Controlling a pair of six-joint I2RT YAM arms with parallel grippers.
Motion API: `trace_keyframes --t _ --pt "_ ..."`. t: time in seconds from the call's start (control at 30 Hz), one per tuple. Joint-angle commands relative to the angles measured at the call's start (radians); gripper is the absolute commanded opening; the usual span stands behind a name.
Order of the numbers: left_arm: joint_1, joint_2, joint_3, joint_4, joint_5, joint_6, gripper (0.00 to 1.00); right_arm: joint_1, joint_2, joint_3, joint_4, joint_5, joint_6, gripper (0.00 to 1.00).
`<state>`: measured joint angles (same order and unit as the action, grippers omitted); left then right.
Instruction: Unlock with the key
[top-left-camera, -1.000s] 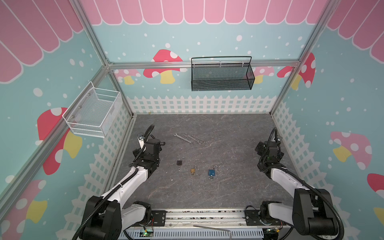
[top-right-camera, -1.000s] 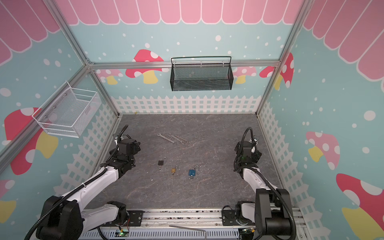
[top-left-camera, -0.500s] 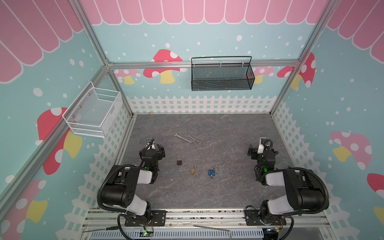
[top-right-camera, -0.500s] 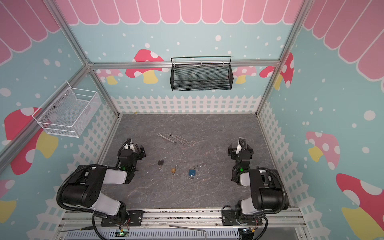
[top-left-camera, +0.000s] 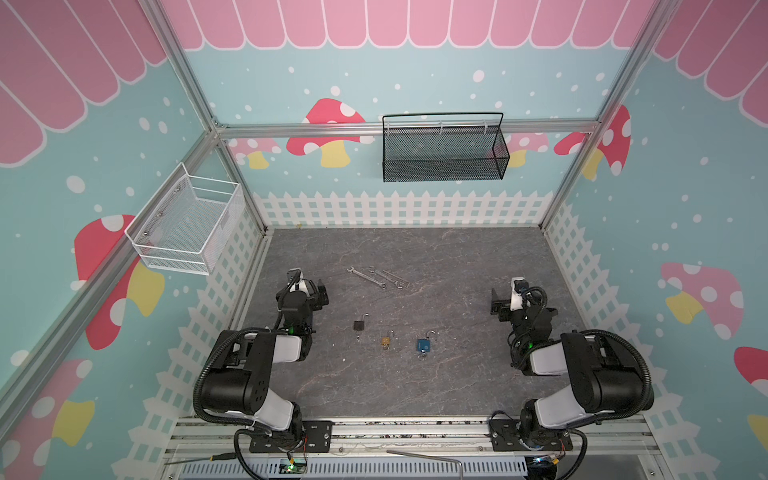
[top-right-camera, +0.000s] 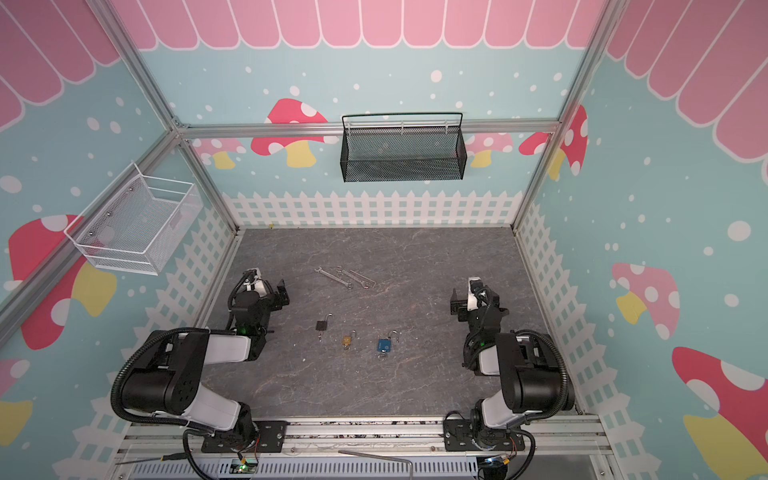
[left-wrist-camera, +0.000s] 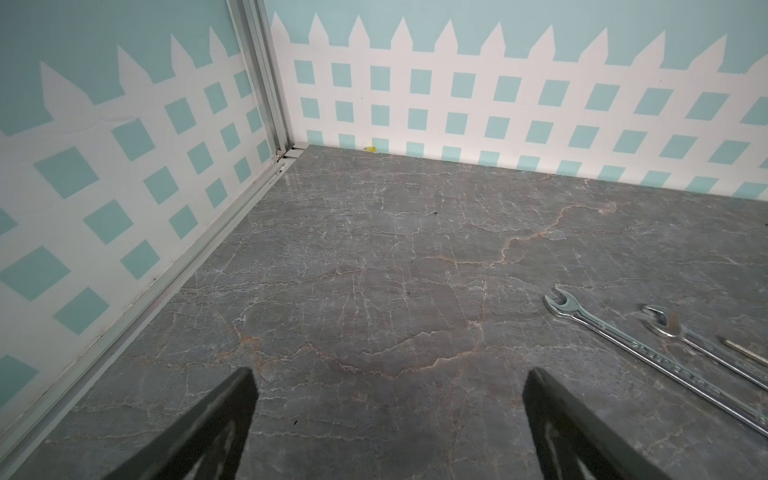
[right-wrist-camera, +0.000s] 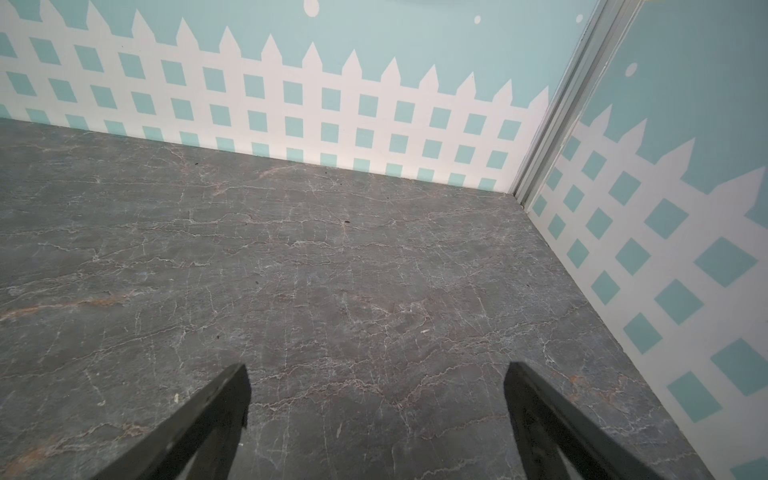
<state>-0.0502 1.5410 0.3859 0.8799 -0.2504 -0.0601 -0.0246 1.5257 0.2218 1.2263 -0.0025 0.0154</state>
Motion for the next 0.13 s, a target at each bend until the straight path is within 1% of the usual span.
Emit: trace_keyframes --t 0.0,0.1 --pt "-0.009 0.002 0.013 0.001 -0.013 0.013 1.0 0.0 -0.008 -0.005 0.046 -0.015 -0.025 0.98" --pt "-0.007 -0.002 0.009 0.003 -0.01 0.007 1.0 0.0 -0.007 -0.005 0.046 -0.015 -0.025 0.98"
